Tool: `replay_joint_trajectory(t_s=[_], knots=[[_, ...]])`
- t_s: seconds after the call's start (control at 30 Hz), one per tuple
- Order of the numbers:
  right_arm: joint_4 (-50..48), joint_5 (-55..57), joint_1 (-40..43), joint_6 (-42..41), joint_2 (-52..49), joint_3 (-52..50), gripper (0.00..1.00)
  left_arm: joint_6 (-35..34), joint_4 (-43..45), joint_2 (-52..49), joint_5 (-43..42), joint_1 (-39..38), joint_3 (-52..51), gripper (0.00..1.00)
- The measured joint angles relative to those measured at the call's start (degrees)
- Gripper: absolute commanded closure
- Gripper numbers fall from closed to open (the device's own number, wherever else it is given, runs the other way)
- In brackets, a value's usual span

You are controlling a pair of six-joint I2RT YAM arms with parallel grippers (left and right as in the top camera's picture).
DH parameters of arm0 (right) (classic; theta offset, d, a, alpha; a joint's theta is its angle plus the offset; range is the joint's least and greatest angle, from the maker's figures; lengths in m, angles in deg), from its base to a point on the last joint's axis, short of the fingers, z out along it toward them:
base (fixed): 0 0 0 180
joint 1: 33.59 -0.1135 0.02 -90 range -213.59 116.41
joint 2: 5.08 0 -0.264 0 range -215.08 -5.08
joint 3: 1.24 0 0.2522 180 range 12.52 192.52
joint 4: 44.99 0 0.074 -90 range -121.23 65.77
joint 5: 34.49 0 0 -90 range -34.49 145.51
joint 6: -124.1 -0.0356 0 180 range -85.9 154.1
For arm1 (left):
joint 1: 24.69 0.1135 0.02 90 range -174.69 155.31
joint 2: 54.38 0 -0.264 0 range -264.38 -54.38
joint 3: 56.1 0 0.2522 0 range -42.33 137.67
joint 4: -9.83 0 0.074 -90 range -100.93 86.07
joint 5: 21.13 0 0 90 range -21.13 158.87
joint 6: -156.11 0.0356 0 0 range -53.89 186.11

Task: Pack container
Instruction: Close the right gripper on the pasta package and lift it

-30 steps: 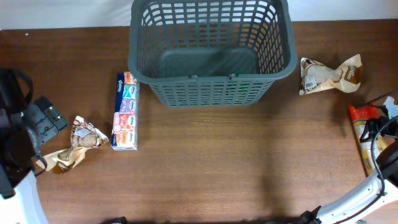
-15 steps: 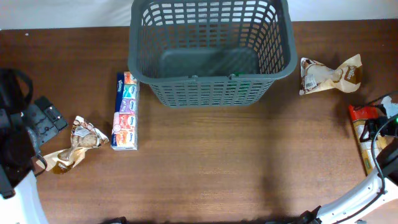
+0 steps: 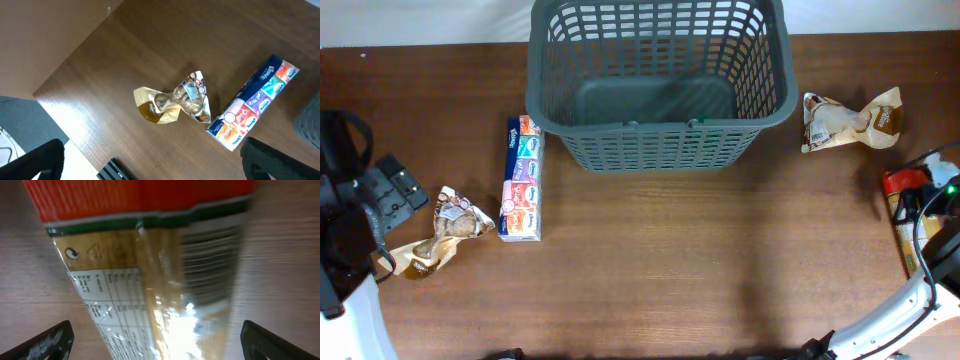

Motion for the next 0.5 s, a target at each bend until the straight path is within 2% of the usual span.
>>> replay_joint_trajectory(t_s=[0.17, 0.43, 0.5], knots=[[-2.67, 0.17, 0.00, 0.02, -0.13, -4.46, 0.01, 0.00, 0.00, 0.00, -0.02, 0.00, -0.02, 0.01], [-3.37, 0.37, 0.00, -0.07, 0.00, -5.01, 0.00, 0.00, 0.00, 0.00, -0.02, 0.00, 0.00, 0.01], [-3.34, 0.33, 0.00, -0.07, 0.00, -5.01, 0.21, 0.00, 0.00, 0.00, 0.00, 0.00, -0.02, 0.01]])
